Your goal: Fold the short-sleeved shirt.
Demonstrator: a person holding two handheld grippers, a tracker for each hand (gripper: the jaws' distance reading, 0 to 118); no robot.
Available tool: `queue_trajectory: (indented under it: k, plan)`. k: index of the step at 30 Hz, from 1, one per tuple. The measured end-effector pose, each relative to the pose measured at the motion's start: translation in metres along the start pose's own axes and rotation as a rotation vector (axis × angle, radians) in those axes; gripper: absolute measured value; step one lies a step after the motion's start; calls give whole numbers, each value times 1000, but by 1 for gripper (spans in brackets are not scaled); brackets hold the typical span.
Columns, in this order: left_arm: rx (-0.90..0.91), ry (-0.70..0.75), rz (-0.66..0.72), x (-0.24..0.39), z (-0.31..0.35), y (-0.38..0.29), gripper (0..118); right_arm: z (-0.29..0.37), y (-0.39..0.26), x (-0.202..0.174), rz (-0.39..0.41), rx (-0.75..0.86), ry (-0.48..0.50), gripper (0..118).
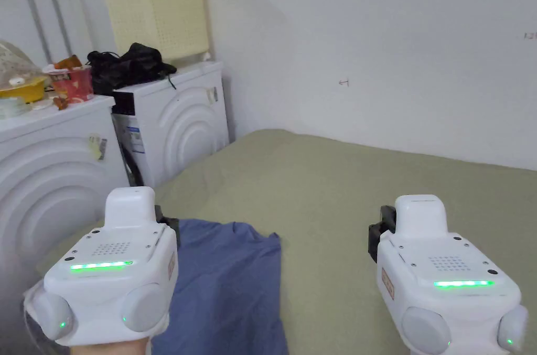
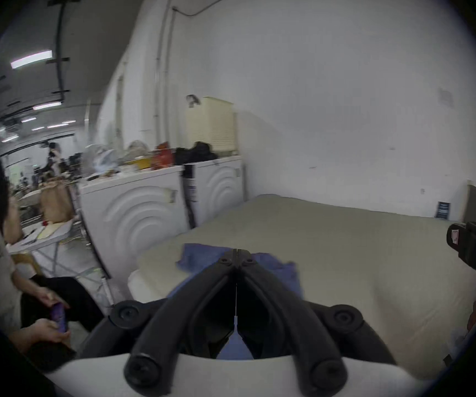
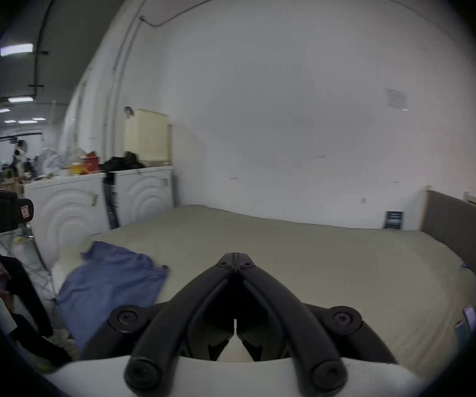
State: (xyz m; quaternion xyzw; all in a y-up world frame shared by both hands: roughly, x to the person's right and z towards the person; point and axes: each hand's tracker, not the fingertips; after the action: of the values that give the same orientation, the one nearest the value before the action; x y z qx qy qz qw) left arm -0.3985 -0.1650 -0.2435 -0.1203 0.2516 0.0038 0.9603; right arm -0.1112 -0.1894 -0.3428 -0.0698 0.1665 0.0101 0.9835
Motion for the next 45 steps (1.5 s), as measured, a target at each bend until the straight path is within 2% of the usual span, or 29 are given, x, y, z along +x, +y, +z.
queue_trajectory:
  k: [7,9,17,25,29,35,40,44,45]
  plan:
    - [-27,118,1,-52,8,-8,0,-19,-7,-50,7,-20,134,0]
    - [-34,130,11,-61,7,-9,0,-23,-8,-61,12,-25,141,0]
    - [-54,128,6,-65,-2,-11,0,-30,-8,-69,14,-38,161,0]
    - [-90,74,-13,-48,-35,-17,0,-40,-14,-61,16,-63,152,0]
    - [-163,-8,-12,-30,-76,-28,0,-53,-34,-52,31,-87,144,0]
    - [-368,-148,-17,14,-181,-62,0,-89,-72,-40,50,-182,130,0]
    - [-561,-190,-23,41,-269,-99,0,-123,-104,-30,51,-263,127,0]
    - [-679,-203,-21,53,-310,-114,1,-139,-127,-25,51,-318,128,0]
    - [-688,-204,-33,56,-315,-116,7,-141,-132,-23,54,-327,123,0]
